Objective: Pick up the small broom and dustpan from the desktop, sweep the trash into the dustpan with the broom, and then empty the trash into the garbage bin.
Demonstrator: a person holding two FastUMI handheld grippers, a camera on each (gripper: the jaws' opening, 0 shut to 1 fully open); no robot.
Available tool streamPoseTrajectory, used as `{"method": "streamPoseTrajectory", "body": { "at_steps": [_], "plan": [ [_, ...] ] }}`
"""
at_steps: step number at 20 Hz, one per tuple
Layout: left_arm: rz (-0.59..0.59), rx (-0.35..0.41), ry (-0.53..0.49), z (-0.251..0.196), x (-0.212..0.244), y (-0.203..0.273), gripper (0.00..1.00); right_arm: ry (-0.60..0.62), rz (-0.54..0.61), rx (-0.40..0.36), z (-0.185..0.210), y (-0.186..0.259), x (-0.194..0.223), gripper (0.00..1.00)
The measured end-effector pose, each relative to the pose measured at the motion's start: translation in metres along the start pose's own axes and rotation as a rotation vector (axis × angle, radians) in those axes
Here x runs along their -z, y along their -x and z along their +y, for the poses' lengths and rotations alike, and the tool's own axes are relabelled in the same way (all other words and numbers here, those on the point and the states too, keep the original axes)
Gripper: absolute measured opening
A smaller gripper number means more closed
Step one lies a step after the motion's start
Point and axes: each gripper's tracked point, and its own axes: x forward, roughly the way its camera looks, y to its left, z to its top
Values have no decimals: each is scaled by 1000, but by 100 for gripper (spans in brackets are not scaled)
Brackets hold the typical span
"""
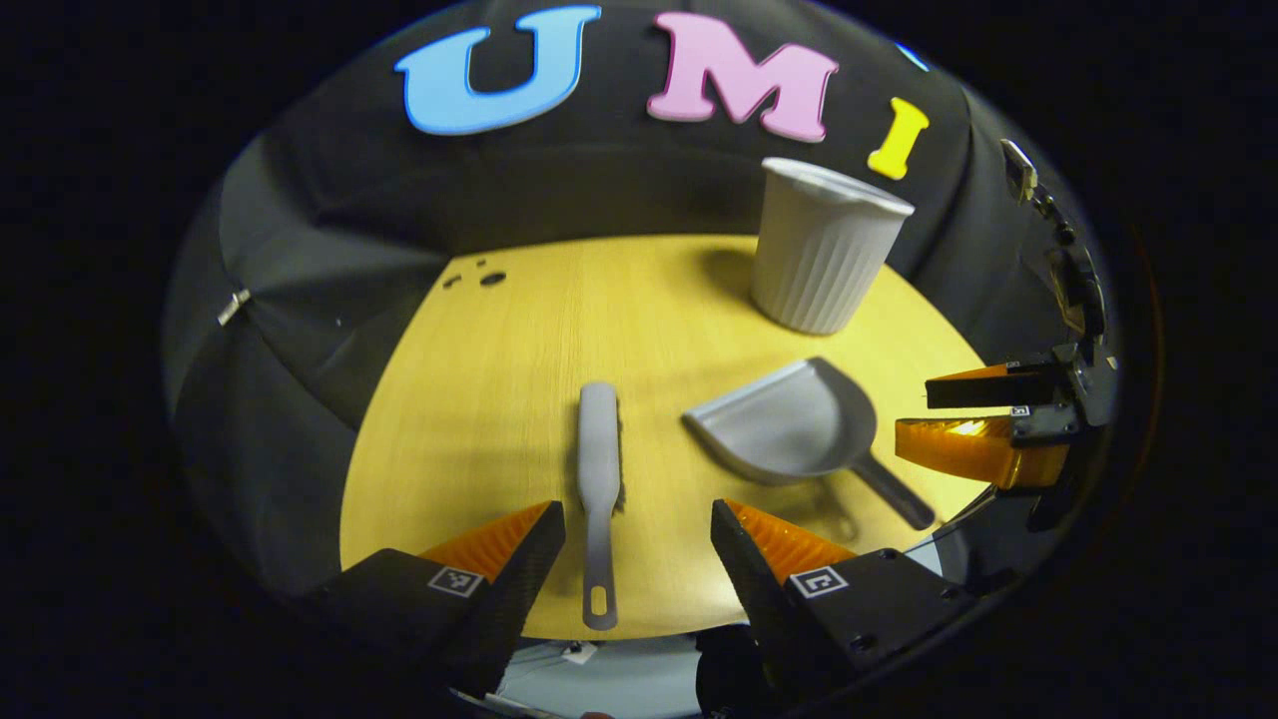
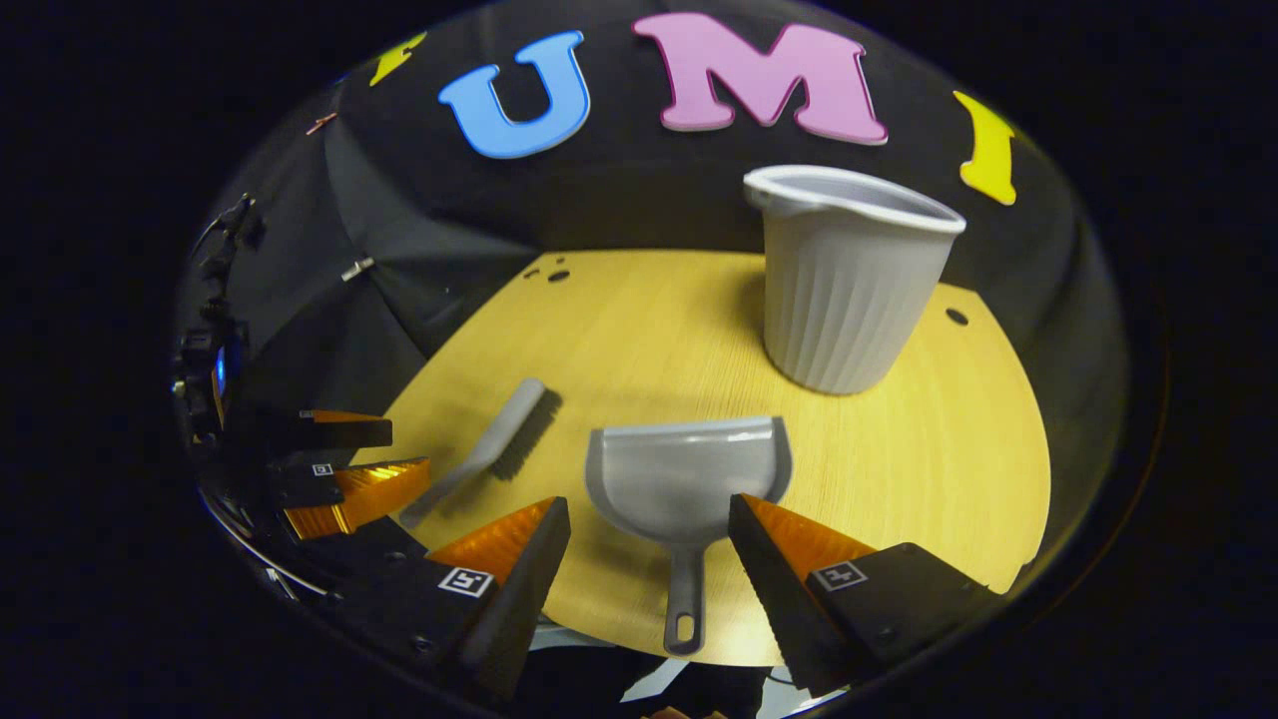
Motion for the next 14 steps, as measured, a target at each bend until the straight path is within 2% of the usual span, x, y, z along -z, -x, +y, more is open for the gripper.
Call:
{"method": "streamPoseTrajectory", "body": {
  "at_steps": [4,6,10,14],
  "plan": [
    [-267,-24,-28,-12,-51,59,95,21,-200,14,3,41,-42,99],
    [-398,-41,-57,-23,-77,91,95,53,-320,65,-5,66,-66,99],
    [-542,-35,-69,-42,-91,131,95,94,-439,121,-5,104,-73,99],
    [-662,-44,-53,-54,-100,163,96,72,-504,154,-6,130,-76,99]
  ]
}}
